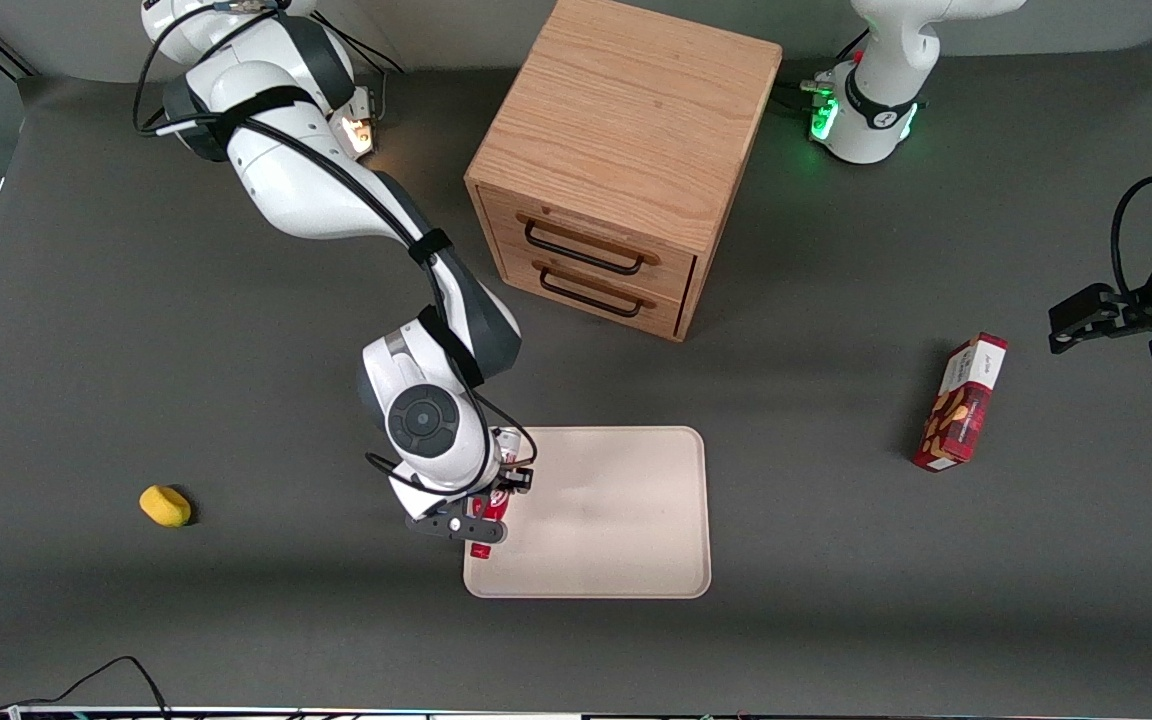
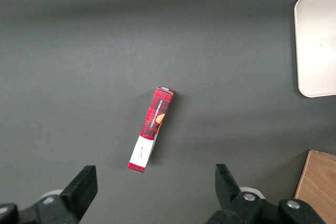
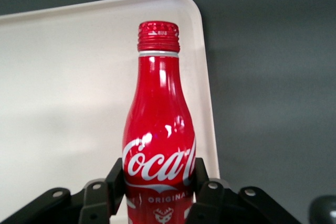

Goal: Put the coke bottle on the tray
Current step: 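Carry the upright bottle over the white tray's corner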

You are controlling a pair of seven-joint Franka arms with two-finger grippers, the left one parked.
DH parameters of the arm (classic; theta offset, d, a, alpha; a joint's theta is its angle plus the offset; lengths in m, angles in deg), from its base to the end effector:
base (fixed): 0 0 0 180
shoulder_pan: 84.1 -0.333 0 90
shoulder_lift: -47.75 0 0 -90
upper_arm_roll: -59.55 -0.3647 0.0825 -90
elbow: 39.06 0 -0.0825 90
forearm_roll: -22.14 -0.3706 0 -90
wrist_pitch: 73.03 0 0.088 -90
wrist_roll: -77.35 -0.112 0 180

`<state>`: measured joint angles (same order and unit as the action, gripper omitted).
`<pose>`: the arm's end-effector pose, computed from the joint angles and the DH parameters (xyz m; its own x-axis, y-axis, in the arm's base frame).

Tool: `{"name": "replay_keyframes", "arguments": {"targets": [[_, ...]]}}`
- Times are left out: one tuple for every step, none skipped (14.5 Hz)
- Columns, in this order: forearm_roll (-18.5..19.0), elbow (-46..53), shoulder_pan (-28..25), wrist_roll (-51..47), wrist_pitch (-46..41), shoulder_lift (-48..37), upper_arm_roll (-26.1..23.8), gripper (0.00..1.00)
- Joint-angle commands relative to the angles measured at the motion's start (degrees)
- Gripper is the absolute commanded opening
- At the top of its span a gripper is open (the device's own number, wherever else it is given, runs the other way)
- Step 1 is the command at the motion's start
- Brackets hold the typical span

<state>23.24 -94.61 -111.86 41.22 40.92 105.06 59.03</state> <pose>0.7199 0.3824 0.2823 0.9909 -0.1332 0.0213 -0.1332 -0.9911 -0.0031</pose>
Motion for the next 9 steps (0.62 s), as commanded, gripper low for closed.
{"name": "replay_keyframes", "arguments": {"targets": [[0.0, 2.9, 0.1, 5.4, 2.4, 2.1, 0.3, 0.0], [0.1, 2.9, 0.1, 6.2, 4.2, 3.1, 0.4, 0.0], [0.1, 2.9, 0.0, 6.3, 5.3, 3.9, 1.0, 0.0], [0.0, 2.9, 0.0, 6.4, 5.7, 4.2, 1.1, 0.0], [0.1, 2.9, 0.0, 6.6, 5.8, 4.5, 1.1, 0.0], [0.0, 2.9, 0.1, 7.7, 5.8, 4.7, 1.1, 0.0], [0.0, 2.8, 0.2, 8.5, 5.8, 4.7, 1.1, 0.0], [0.0, 2.7, 0.2, 8.9, 5.8, 4.8, 1.1, 0.0], [0.0, 2.7, 0.2, 9.8, 5.9, 5.1, 1.1, 0.0]]}}
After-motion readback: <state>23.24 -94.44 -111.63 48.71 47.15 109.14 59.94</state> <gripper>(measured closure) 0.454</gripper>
